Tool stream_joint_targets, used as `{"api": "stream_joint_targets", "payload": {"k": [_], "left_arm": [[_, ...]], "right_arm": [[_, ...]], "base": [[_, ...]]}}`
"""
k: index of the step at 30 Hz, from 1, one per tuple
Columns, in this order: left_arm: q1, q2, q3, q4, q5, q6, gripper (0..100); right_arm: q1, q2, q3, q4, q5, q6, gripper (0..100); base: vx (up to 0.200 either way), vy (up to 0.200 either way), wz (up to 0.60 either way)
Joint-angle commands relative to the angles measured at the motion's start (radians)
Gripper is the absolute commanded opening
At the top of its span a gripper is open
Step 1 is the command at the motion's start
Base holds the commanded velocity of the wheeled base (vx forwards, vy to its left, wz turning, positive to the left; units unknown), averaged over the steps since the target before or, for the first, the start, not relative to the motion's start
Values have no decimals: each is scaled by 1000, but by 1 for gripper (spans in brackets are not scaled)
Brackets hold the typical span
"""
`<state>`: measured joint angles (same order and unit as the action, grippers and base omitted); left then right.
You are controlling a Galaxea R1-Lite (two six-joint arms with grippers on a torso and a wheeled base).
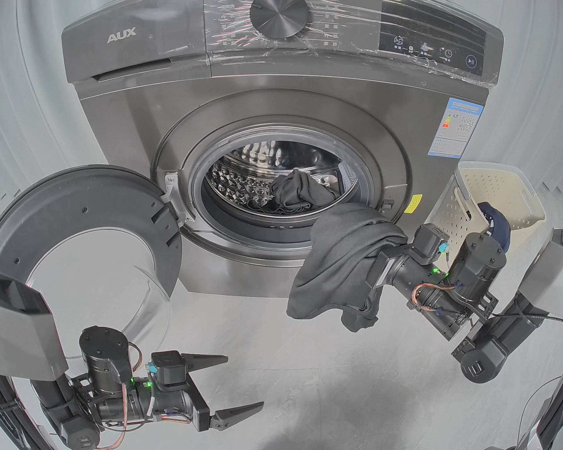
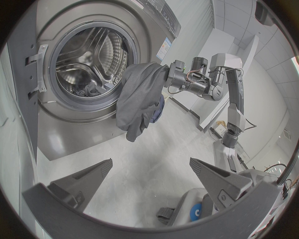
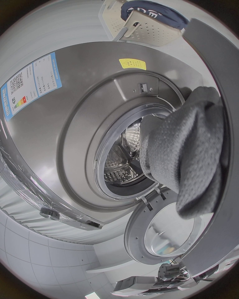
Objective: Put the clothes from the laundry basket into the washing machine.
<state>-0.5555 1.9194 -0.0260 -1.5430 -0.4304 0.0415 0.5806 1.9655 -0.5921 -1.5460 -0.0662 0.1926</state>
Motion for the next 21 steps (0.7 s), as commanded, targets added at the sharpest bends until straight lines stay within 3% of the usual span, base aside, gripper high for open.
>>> {"api": "stream_joint_targets", "payload": {"k": [1, 13, 21], "left_arm": [[-14, 9, -80, -2, 4, -9, 100], [-57, 124, -374, 0, 13, -26, 100], [-63, 202, -453, -2, 18, -28, 100]], "right_arm": [[45, -5, 5, 0, 0, -1, 0], [117, 101, -35, 0, 0, -4, 0], [139, 110, -66, 0, 0, 1, 0]], "base": [[0, 0, 0], [0, 0, 0], [0, 0, 0]]}}
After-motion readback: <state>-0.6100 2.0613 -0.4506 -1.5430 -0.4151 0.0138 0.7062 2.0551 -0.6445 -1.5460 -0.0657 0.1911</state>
